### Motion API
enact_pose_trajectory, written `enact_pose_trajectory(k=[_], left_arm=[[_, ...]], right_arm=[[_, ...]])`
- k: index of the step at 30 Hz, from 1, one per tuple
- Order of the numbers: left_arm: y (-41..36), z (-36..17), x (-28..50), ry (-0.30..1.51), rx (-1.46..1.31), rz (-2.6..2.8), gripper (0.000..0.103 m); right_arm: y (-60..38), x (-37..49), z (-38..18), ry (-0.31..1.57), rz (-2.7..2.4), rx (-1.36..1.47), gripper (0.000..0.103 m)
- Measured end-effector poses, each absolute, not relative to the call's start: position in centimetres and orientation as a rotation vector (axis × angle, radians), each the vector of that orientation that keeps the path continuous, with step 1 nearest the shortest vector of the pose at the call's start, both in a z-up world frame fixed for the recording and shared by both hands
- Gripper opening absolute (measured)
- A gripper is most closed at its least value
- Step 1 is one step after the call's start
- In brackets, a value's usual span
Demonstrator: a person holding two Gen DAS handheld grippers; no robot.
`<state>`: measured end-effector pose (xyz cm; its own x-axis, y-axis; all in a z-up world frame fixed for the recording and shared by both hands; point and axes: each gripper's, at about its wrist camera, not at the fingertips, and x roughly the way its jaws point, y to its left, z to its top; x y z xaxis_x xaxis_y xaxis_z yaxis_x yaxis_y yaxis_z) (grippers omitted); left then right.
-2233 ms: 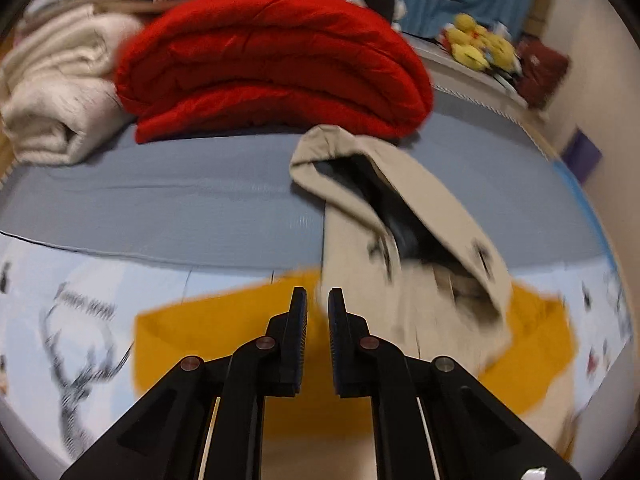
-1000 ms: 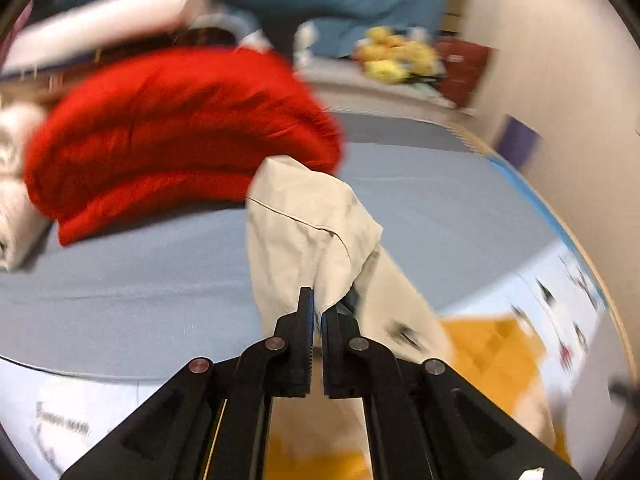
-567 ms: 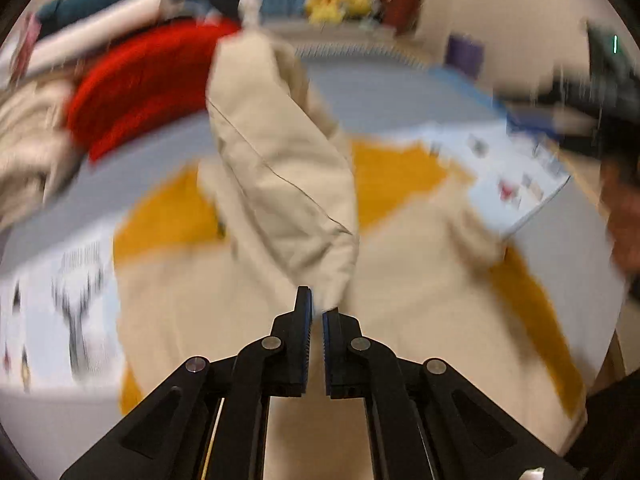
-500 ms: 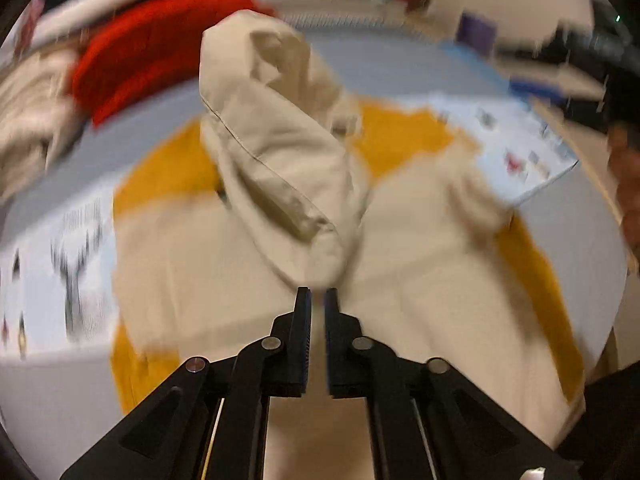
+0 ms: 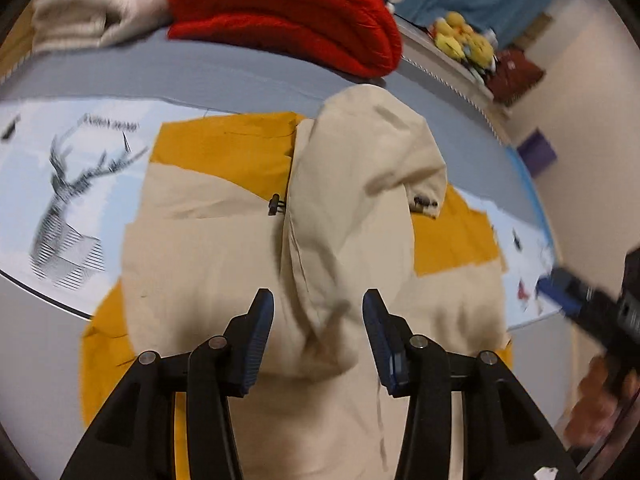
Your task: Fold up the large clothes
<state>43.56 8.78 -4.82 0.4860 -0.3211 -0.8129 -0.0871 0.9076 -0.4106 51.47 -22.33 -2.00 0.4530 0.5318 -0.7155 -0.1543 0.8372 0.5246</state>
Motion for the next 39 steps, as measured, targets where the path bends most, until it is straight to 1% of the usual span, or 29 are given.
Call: enact_pose_trajectory(k=[2, 6, 7, 8, 9, 10, 11, 14, 17, 21, 23, 28, 29, 30, 31, 33, 35, 36, 38, 39], left_arm=[[8.9, -5.0, 44.2, 1.049, -0.479, -0.156, 0.042], [8.6, -5.0, 45.4, 1.024, -0.47, -0.154, 0.044], [8.5, -5.2, 45.8, 1.019, -0.468, -0.143, 0.043], [8.5, -5.2, 46.0, 1.007, -0.471, -0.14, 0.041], [8.4, -5.3, 46.2, 0.999, -0.471, -0.143, 0.037], [8.4, -5.4, 46.3, 0.994, -0.473, -0.154, 0.015], [8.1, -5.6, 46.4, 0.993, -0.48, -0.178, 0.0], [7.1, -4.9, 46.1, 0.958, -0.494, -0.251, 0.0], [3.7, -3.8, 45.4, 0.953, -0.493, -0.466, 0.0], [-2.5, -5.0, 43.9, 1.096, -0.312, -0.654, 0.0], [-4.0, -5.7, 43.5, 1.128, -0.256, -0.665, 0.0], [-5.1, -7.6, 43.3, 1.233, -0.235, -0.675, 0.0], [-5.1, -7.8, 43.4, 1.251, -0.23, -0.672, 0.0], [-5.0, -7.9, 43.5, 1.261, -0.227, -0.665, 0.002], [-4.5, -7.8, 43.7, 1.264, -0.239, -0.656, 0.004], [-3.2, -7.4, 44.0, 1.251, -0.291, -0.633, 0.008], [-1.0, -6.9, 44.7, 1.216, -0.382, -0.584, 0.017], [-0.1, -6.9, 45.0, 1.207, -0.406, -0.546, 0.018], [0.9, -7.9, 45.4, 1.219, -0.374, -0.463, 0.019], [0.8, -8.7, 45.5, 1.251, -0.333, -0.42, 0.019]], right_arm=[[-21.6, 51.8, -2.1, 1.019, 0.455, 0.4, 0.049], [-20.6, 52.2, -2.3, 1.021, 0.485, 0.39, 0.049], [-20.4, 52.2, -2.3, 1.022, 0.493, 0.391, 0.049], [-20.3, 52.3, -2.4, 1.023, 0.499, 0.391, 0.049], [-20.2, 52.3, -2.5, 1.025, 0.503, 0.391, 0.049], [-20.2, 52.4, -2.6, 1.027, 0.508, 0.391, 0.049], [-20.2, 52.4, -2.6, 1.027, 0.511, 0.391, 0.049], [-20.2, 52.7, -2.7, 1.023, 0.523, 0.408, 0.049], [-20.5, 53.1, -2.6, 1.012, 0.532, 0.442, 0.049], [-20.8, 53.4, -3.2, 1.026, 0.542, 0.508, 0.049], [-20.7, 53.6, -3.9, 1.05, 0.537, 0.523, 0.05], [-20.0, 54.0, -6.6, 1.153, 0.464, 0.462, 0.05], [-19.8, 54.0, -6.9, 1.162, 0.457, 0.447, 0.048], [-19.7, 54.0, -7.2, 1.166, 0.461, 0.441, 0.032], [-19.7, 54.1, -7.4, 1.167, 0.466, 0.444, 0.005], [-20.9, 54.0, -7.5, 1.135, 0.417, 0.502, 0.004], [-22.6, 54.1, -8.0, 1.127, 0.342, 0.562, 0.003], [-23.7, 54.0, -8.8, 1.139, 0.271, 0.591, 0.003], [-25.7, 53.8, -11.3, 1.207, 0.149, 0.671, 0.003], [-26.9, 53.4, -13.6, 1.281, 0.068, 0.731, 0.003]])
